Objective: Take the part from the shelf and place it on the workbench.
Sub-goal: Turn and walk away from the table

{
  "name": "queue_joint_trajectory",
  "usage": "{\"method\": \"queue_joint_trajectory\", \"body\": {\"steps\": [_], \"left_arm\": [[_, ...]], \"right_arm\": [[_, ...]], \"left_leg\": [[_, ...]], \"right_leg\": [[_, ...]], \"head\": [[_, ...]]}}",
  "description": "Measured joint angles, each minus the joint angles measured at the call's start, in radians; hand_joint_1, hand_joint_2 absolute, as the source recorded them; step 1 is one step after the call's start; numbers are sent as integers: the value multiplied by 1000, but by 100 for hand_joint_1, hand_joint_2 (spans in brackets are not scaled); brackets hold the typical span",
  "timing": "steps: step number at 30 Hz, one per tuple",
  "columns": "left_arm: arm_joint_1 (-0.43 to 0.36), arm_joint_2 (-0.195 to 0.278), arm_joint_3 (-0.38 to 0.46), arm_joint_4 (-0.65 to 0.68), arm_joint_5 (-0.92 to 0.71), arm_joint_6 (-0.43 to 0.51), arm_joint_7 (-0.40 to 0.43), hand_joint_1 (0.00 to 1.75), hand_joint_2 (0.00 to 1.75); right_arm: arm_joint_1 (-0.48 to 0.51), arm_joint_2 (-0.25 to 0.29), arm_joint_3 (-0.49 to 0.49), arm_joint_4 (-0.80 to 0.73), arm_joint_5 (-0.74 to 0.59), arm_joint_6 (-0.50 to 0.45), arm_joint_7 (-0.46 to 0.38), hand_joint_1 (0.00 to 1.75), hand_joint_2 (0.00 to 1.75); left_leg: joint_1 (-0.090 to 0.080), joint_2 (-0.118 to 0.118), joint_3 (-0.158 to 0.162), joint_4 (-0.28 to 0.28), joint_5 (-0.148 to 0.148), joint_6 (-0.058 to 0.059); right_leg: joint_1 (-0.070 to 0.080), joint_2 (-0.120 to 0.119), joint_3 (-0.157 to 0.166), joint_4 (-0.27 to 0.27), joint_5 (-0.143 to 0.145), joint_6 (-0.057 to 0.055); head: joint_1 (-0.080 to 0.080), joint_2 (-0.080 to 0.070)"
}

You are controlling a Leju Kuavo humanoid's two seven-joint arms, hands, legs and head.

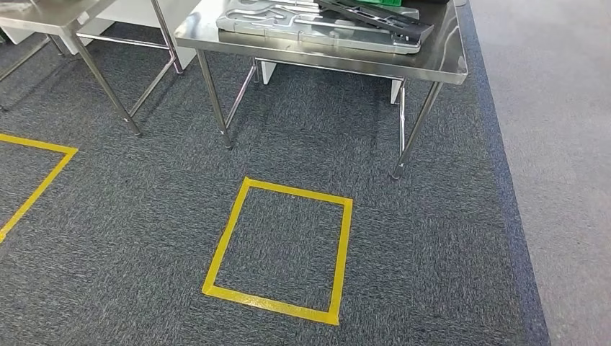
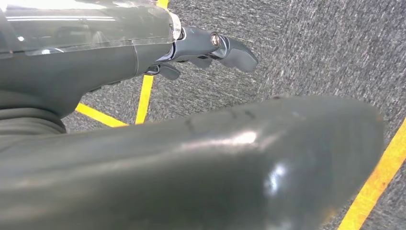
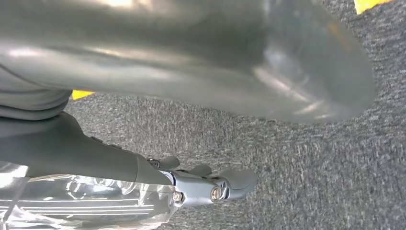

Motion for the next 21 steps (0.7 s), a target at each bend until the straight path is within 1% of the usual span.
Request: {"method": "queue_joint_trajectory", "body": {"steps": [1,2,4,5,6,7,9,10,11,12,13,14,16,17,20,21], "left_arm": [[0,0,0,0,2,-1,-1,0,0],[1,0,1,0,3,-2,-2,0,0],[2,0,1,0,5,-4,-4,0,0],[3,0,2,0,6,-5,-5,0,0],[4,0,2,0,6,-5,-5,0,0],[6,0,2,0,6,-6,-5,0,0],[7,0,2,0,6,-8,-6,0,0],[6,-1,2,0,5,-9,-8,0,0],[5,-1,3,0,3,-11,-10,0,0],[4,-1,3,0,2,-12,-13,0,0],[4,-1,3,0,0,-13,-15,0,0],[4,-1,3,0,-1,-13,-17,0,0],[3,0,3,0,-4,-13,-19,0,0],[2,0,3,0,-5,-13,-21,0,0],[1,0,3,0,-6,-13,-21,0,0],[1,0,3,0,-7,-12,-19,0,0]], "right_arm": [[0,0,0,0,1,0,0,0,0],[-1,0,0,0,1,0,0,0,0],[0,1,0,0,0,0,-1,0,0],[1,1,0,0,0,1,-1,0,0],[2,1,0,0,-1,1,-1,0,0],[3,1,0,0,-2,1,-2,0,0],[3,0,0,0,-2,1,-3,0,0],[2,1,0,0,-2,2,-4,0,0],[2,1,0,0,-2,3,-7,0,0],[2,1,0,0,-3,5,-11,0,0],[3,2,0,0,-4,8,-15,0,44],[4,2,0,0,-6,11,-19,0,87],[5,3,0,1,-8,12,-28,0,175],[4,3,0,1,-9,11,-34,0,131],[2,3,0,1,-11,7,-51,0,0],[2,3,0,1,-12,6,-55,0,0]], "left_leg": [[1,1,4,-2,3,5],[2,2,6,-4,6,8],[1,4,6,-3,9,10],[1,4,5,-2,9,9],[1,4,6,-1,9,8],[2,4,8,0,8,5],[4,3,13,4,2,-5],[5,3,14,8,-2,-11],[4,3,12,12,-5,-19],[3,3,11,15,-7,-26],[2,4,9,18,-10,-27],[2,4,8,18,-12,-24],[1,5,7,15,-13,-12],[1,5,8,13,-12,-10],[3,5,12,7,-11,-12],[3,5,12,6,-11,-13]], "right_leg": [[0,0,-14,26,-19,0],[0,1,-36,72,-50,0],[1,2,-96,193,-119,2],[0,2,-118,238,-138,4],[-1,2,-125,251,-136,5],[-2,1,-113,226,-114,3],[-4,1,-51,97,-43,-2],[-2,1,-26,40,-28,-5],[1,1,-12,5,-19,-10],[3,1,-9,-7,-22,-17],[5,0,-10,-10,-22,-21],[5,1,-9,-10,-14,-24],[6,1,-7,-11,-13,-26],[7,2,-6,-11,-15,-28],[10,1,-5,-11,-18,-35],[10,1,-5,-11,-18,-37]], "head": [[1,0],[1,0],[2,0],[2,0],[2,0],[2,0],[2,0],[2,0],[2,0],[2,0],[2,0],[2,0],[1,0],[1,0],[1,0],[1,0]]}}
